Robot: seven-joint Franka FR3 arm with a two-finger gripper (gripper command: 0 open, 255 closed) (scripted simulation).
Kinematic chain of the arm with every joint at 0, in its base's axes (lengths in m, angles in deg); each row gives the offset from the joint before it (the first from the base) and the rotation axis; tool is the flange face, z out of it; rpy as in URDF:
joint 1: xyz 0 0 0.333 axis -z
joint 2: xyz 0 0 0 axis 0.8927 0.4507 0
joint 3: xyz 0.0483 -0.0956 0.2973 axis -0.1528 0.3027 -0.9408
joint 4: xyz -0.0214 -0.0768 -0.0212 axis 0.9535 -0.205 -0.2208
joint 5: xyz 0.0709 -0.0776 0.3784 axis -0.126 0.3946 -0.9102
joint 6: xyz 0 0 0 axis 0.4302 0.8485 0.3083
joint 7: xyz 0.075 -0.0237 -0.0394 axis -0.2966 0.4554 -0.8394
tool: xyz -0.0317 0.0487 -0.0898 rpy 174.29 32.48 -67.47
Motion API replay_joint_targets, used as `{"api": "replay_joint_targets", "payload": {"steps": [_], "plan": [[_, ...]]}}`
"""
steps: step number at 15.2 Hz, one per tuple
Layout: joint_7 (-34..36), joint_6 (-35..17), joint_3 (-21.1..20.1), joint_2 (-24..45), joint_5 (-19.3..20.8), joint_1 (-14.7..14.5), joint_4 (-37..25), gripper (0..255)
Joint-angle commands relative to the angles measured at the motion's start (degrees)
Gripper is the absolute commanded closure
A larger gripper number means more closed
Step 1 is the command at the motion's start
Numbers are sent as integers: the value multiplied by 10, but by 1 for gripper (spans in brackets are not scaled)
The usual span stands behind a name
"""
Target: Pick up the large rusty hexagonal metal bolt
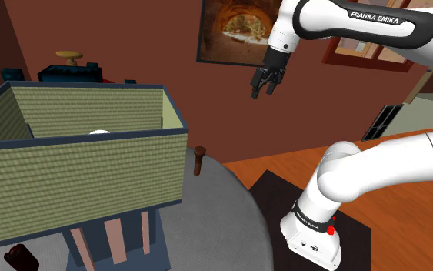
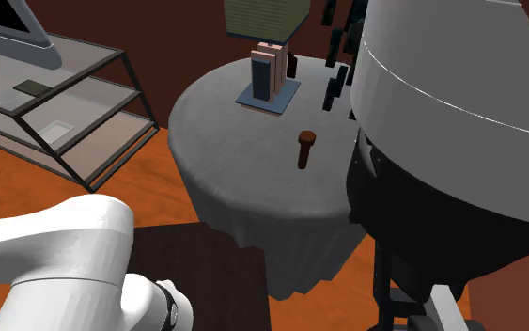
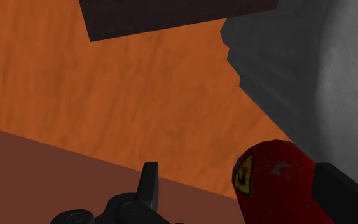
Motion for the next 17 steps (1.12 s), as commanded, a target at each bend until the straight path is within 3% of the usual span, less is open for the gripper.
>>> {"api": "replay_joint_targets", "payload": {"steps": [1,17], "plan": [[0,0,0,0,0,0,0,0],[143,-147,-177,67,-105,-93,57,0]]}}
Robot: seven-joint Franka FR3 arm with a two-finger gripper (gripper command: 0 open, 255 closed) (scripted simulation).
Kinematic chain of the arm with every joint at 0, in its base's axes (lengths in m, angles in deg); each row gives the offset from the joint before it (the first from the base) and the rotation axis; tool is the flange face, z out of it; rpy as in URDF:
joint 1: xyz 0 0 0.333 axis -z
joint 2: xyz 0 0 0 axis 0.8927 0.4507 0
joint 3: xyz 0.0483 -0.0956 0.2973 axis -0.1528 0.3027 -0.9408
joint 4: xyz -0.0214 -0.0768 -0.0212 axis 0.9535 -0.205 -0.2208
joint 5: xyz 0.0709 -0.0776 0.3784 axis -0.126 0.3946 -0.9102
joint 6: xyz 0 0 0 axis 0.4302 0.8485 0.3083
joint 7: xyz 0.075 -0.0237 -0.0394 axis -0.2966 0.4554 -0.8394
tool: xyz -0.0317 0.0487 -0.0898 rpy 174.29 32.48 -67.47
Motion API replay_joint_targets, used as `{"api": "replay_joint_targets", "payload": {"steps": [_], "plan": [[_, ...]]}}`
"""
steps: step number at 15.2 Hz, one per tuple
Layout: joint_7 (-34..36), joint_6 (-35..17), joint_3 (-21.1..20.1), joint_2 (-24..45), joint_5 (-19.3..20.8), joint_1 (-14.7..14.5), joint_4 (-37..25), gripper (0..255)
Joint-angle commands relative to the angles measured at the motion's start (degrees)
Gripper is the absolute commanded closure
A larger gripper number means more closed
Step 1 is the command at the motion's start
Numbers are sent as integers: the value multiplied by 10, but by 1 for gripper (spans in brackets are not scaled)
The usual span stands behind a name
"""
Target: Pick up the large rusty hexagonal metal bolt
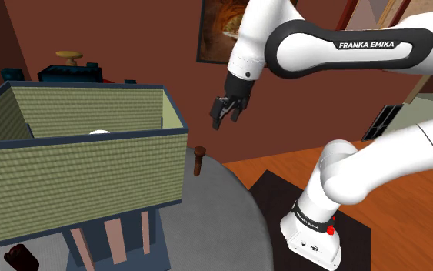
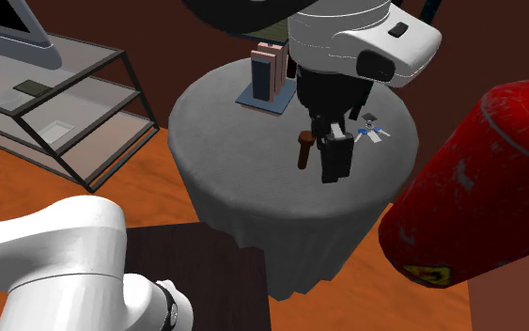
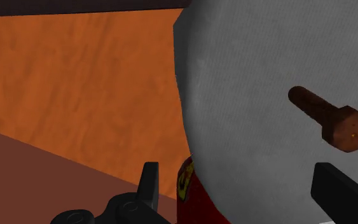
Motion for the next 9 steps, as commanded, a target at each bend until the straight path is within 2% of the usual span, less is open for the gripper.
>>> {"api": "replay_joint_targets", "payload": {"steps": [1,7,9], "plan": [[17,-21,-23,18,-10,-10,-1,0],[73,-82,-94,85,-26,-32,-21,0],[75,-92,-97,88,-27,-32,-15,0]]}}
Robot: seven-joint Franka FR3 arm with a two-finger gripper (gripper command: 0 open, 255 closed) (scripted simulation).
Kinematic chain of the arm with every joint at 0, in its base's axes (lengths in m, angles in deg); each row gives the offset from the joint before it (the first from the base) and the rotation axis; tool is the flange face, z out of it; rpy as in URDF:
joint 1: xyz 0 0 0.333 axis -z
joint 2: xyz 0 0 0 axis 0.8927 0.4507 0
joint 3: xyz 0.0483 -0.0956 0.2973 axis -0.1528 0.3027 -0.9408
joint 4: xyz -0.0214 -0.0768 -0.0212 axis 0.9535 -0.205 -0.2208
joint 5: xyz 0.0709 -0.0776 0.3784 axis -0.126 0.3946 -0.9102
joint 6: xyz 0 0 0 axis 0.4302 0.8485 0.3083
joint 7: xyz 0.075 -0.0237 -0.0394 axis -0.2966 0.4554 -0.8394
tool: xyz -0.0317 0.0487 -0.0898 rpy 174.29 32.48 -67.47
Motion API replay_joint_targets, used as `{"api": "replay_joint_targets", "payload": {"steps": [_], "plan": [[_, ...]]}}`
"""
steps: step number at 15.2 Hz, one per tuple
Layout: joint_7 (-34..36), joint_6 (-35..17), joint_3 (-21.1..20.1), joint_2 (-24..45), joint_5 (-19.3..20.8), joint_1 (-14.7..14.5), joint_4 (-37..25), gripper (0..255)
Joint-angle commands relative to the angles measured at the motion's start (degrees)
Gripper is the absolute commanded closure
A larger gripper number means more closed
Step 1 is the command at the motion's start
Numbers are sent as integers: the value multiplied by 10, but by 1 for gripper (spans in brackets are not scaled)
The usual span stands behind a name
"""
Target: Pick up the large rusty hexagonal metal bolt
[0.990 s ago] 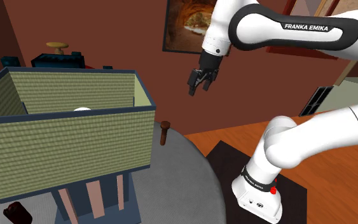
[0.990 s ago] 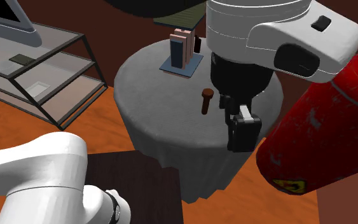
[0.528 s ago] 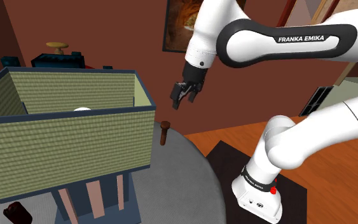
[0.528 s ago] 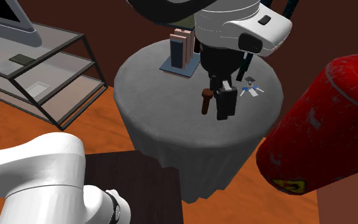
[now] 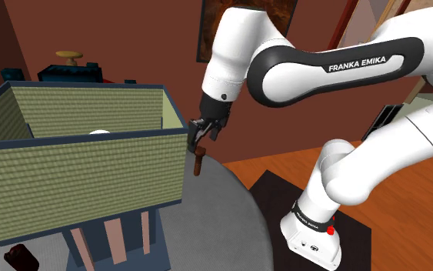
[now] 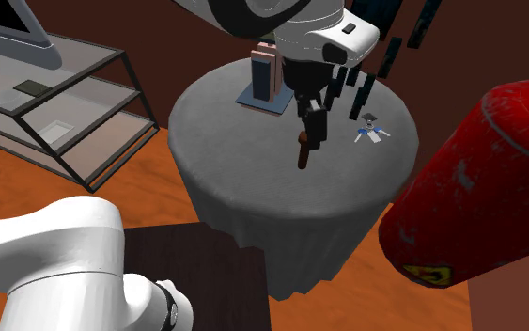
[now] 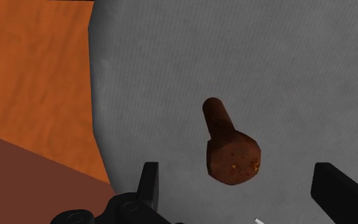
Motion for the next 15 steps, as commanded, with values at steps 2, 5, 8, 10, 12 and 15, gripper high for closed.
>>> {"api": "replay_joint_targets", "payload": {"steps": [2,5,8,10,12,15], "plan": [[4,-23,-7,7,-2,-1,15,0],[5,-48,-11,14,-3,-2,34,0],[6,-61,-14,18,-4,-2,43,0],[6,-62,-14,18,-4,-2,44,255],[6,-62,-14,18,-4,-1,43,255],[6,-62,-13,18,-4,-2,43,255]]}}
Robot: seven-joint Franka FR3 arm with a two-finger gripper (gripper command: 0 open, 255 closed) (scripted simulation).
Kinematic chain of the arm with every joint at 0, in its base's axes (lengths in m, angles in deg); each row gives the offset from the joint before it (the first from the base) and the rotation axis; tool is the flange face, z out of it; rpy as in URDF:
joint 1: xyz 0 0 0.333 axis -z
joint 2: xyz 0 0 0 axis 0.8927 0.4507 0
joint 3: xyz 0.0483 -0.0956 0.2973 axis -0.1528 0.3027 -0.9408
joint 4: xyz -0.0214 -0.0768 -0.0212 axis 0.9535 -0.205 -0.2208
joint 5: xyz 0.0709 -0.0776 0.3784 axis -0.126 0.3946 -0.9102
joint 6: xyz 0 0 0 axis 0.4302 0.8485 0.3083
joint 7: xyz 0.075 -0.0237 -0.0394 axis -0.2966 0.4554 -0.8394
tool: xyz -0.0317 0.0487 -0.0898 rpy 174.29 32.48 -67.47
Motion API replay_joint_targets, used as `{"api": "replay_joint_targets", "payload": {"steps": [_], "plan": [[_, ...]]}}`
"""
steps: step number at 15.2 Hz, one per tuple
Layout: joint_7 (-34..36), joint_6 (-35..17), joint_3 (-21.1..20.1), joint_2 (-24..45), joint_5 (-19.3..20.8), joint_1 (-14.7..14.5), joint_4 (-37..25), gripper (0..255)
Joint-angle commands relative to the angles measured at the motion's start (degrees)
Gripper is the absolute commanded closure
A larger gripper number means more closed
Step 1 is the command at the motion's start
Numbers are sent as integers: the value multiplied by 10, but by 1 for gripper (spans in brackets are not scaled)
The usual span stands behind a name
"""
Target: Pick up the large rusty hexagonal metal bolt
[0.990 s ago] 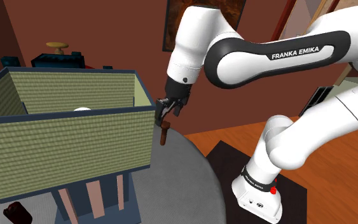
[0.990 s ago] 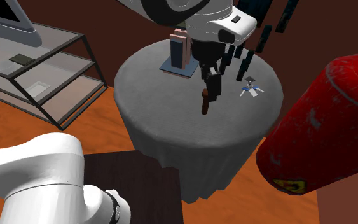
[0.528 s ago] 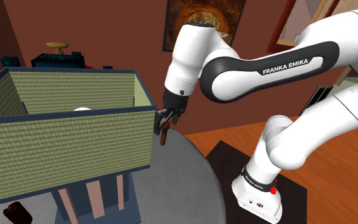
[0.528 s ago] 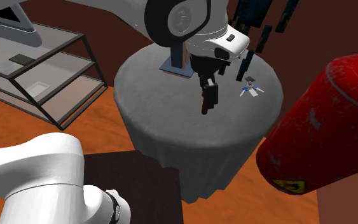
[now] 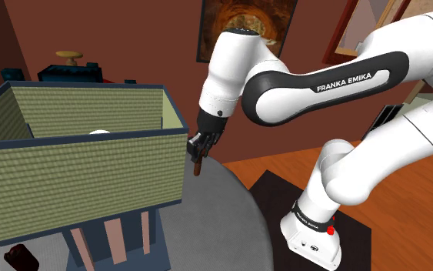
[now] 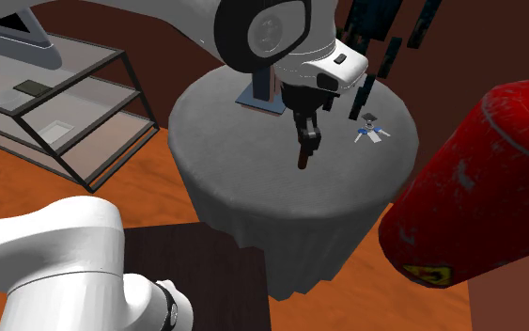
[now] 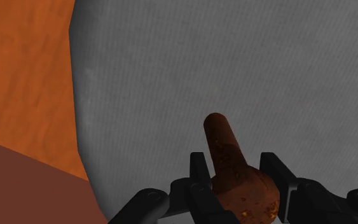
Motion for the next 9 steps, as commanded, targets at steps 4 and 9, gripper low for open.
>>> {"api": "replay_joint_targets", "payload": {"steps": [4,9], "plan": [[0,9,1,-2,0,0,-6,255],[-3,50,9,-13,2,0,-37,255]]}}
